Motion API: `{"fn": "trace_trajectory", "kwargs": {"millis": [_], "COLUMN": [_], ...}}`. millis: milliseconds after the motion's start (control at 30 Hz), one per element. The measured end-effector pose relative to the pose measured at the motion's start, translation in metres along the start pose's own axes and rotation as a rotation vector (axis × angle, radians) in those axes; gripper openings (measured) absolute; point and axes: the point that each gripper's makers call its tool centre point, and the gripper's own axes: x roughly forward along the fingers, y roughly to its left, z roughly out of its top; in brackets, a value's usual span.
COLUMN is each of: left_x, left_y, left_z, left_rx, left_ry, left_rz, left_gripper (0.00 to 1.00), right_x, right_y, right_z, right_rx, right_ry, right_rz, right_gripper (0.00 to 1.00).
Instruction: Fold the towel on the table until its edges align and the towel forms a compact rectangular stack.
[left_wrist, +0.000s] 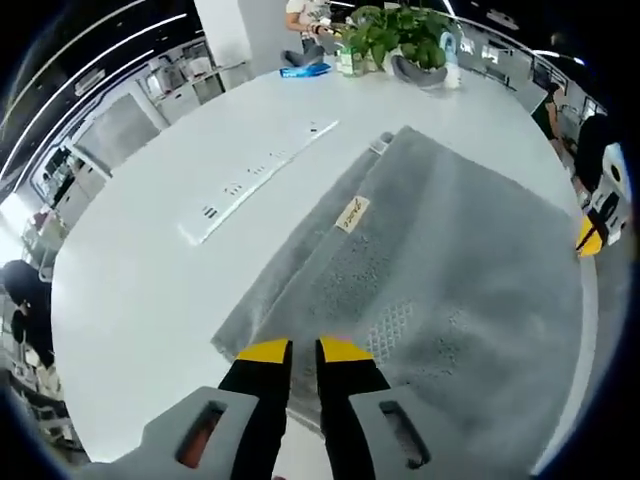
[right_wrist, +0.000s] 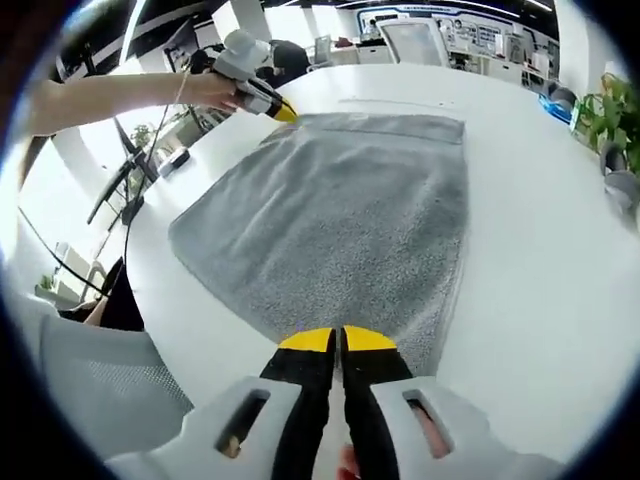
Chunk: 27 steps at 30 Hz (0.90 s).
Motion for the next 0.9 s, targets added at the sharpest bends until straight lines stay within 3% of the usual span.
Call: {"fn": "trace_trajectory", "kwargs": {"millis": [100,200,367,433,700,900], "left_x": [-0.016,-0.036,-0.063,-0.076,-0.103,-0.123], "left_y": [0.0,-0.003,-0.018,-0.037,-0.095,-0.133], "left_z": [0.005,0.012,0.012,0.007,-0.028,-0.046], "left_rx": [0.016,0.014,-0.047,-0.049,0.054,0.017], "left_ry": [-0.039,-0.116,-0.195,-0.243,-0.252,-0.291], "left_rz": [0.02,0.048,0.051,0.008,-0.071,-0.125], "left_gripper": [0.11,0.13,0.15,0.17,0.23,0.25], "right_x": [-0.005,-0.01,-0.021,-0.024,-0.028,-0.024], "right_y": [-0.003,-0.007,-0.003,-0.003,0.001,0.001], "right_z": [0.004,0.005,0.007,0.007,0.002,-0.005], "right_rx": [-0.003,-0.046,-0.13,-0.169,-0.275,-0.351], "right_ry": [-0.009,-0.006,0.0,0.013,0.06,0.109], "right_rz": [0.016,0.02,0.067,0.077,0.132,0.135], "right_gripper": [0.07,0.09,0.19,0.21,0.29,0.3]}}
